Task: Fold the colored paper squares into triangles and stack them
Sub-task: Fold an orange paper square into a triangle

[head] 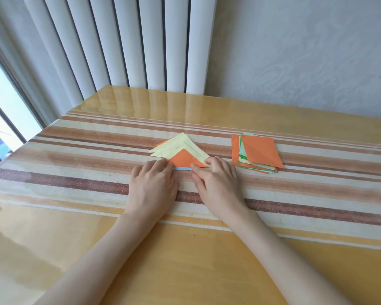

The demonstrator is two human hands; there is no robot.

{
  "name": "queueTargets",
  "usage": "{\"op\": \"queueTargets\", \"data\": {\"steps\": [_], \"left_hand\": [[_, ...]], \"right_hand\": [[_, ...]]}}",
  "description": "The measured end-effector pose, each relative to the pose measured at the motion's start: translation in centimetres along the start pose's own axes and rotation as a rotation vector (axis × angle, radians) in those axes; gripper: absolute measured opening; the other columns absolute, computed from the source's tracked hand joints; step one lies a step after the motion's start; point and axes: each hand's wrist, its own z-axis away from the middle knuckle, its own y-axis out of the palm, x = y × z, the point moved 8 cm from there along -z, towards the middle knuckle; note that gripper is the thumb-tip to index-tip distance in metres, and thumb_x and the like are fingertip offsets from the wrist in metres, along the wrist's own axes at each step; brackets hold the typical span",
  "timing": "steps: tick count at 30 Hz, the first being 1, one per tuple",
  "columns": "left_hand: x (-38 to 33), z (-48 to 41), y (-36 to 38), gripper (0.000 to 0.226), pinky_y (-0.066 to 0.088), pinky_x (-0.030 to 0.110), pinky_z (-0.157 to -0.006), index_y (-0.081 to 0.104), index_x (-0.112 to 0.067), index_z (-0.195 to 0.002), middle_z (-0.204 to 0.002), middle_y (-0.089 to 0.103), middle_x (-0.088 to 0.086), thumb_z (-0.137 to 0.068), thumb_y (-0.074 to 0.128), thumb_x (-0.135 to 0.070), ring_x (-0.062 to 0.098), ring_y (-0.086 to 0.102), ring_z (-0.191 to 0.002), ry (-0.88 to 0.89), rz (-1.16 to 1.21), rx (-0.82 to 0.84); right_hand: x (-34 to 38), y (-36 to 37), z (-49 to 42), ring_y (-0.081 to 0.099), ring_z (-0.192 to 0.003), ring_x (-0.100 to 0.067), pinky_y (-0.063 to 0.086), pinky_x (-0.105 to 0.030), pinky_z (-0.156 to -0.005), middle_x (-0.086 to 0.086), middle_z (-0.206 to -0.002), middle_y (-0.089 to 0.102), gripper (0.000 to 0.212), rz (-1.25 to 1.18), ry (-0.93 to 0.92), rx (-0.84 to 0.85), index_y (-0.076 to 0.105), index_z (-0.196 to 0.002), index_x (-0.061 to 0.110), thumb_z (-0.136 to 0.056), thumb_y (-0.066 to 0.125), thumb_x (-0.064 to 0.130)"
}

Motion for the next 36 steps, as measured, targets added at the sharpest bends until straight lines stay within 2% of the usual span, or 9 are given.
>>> {"op": "queueTargets", "data": {"steps": [5, 11, 15, 18, 20, 23, 26, 33, 36], "left_hand": [[0.5, -0.3, 0.8, 0.045, 0.051, 0.043, -0.078, 0.073, -0.010, -0.094, -0.111, 0.069, 0.010, -0.086, 0.037, -0.036, 0.031, 0.065, -0.099, -0.030, -0.017, 0.026], [0.3, -0.3, 0.4, 0.037, 0.047, 0.041, -0.075, 0.070, -0.009, -0.088, -0.096, 0.062, 0.010, -0.082, 0.040, -0.030, 0.032, 0.061, -0.082, -0.047, -0.075, 0.017], [-1.0, -0.4, -1.7, 0.034, 0.042, 0.043, -0.081, 0.069, -0.007, -0.097, -0.102, 0.063, 0.012, -0.081, 0.045, -0.025, 0.034, 0.059, -0.086, -0.050, -0.026, -0.082], [-3.8, -0.2, -2.9, 0.032, 0.045, 0.042, -0.078, 0.071, -0.009, -0.087, -0.094, 0.064, 0.010, -0.082, 0.043, -0.023, 0.033, 0.060, -0.082, 0.019, 0.059, -0.145], [-6.6, 0.6, -2.5, 0.035, 0.042, 0.037, -0.077, 0.071, -0.012, -0.083, -0.092, 0.064, 0.006, -0.082, 0.039, -0.026, 0.029, 0.060, -0.082, 0.109, 0.149, -0.121], [-9.5, 2.0, -0.3, 0.035, 0.046, 0.033, -0.080, 0.068, -0.016, -0.094, -0.103, 0.062, 0.002, -0.084, 0.037, -0.029, 0.025, 0.058, -0.091, 0.184, 0.285, 0.014], [-9.9, 2.3, 0.9, 0.039, 0.047, 0.033, -0.084, 0.067, -0.017, -0.103, -0.108, 0.062, 0.000, -0.086, 0.035, -0.033, 0.023, 0.057, -0.095, 0.202, 0.359, 0.092], [-9.7, 2.2, 0.8, 0.043, 0.043, 0.034, -0.084, 0.067, -0.017, -0.104, -0.107, 0.060, -0.002, -0.085, 0.033, -0.037, 0.022, 0.057, -0.098, 0.194, 0.377, 0.108], [-9.5, 2.2, 0.4, 0.044, 0.045, 0.037, -0.085, 0.065, -0.013, -0.113, -0.116, 0.058, 0.001, -0.086, 0.038, -0.035, 0.027, 0.060, -0.098, 0.165, 0.407, 0.112]], "right_hand": [[-0.2, 0.3, -0.1, 0.042, -0.125, -0.032, 0.028, -0.049, -0.107, -0.010, -0.122, 0.055, 0.036, 0.004, 0.004, 0.015, 0.063, -0.126, 0.025, -0.097, 0.043, 0.034], [-0.9, -0.6, -0.2, 0.037, -0.121, -0.022, 0.023, -0.031, -0.106, -0.002, -0.125, 0.050, 0.035, -0.245, 0.071, 0.103, 0.057, -0.133, 0.026, -0.099, 0.049, 0.031], [-5.1, -4.7, -0.1, 0.045, -0.110, -0.023, 0.030, -0.022, -0.096, -0.005, -0.114, 0.058, 0.034, -0.308, 0.125, -0.069, 0.061, -0.128, 0.015, -0.094, 0.057, 0.013], [-9.8, -7.0, 0.5, 0.048, -0.111, -0.028, 0.036, -0.030, -0.095, -0.009, -0.114, 0.058, 0.033, -0.183, 0.237, -0.149, 0.063, -0.124, 0.011, -0.092, 0.061, 0.013], [-12.3, -6.9, 0.7, 0.046, -0.120, -0.029, 0.037, -0.035, -0.102, -0.010, -0.126, 0.054, 0.042, -0.120, 0.315, -0.098, 0.057, -0.131, 0.009, -0.091, 0.063, 0.019], [-14.0, -5.6, 0.5, 0.042, -0.131, -0.026, 0.031, -0.038, -0.110, -0.008, -0.141, 0.047, 0.052, -0.079, 0.336, 0.016, 0.046, -0.140, 0.010, -0.093, 0.061, 0.026], [-14.5, -4.9, 0.4, 0.044, -0.130, -0.024, 0.028, -0.039, -0.110, -0.005, -0.142, 0.049, 0.039, -0.055, 0.321, 0.015, 0.053, -0.135, 0.014, -0.098, 0.052, 0.027], [-13.3, -7.5, 1.2, 0.064, -0.098, -0.033, 0.044, -0.041, -0.088, -0.011, -0.104, 0.072, 0.017, 0.009, 0.156, -0.312, 0.075, -0.099, 0.006, -0.088, 0.062, 0.007], [-10.7, -8.8, 3.4, 0.068, -0.088, -0.028, 0.047, -0.043, -0.087, -0.008, -0.094, 0.073, 0.018, 0.054, 0.002, -0.367, 0.076, -0.092, 0.008, -0.083, 0.060, 0.011]]}}
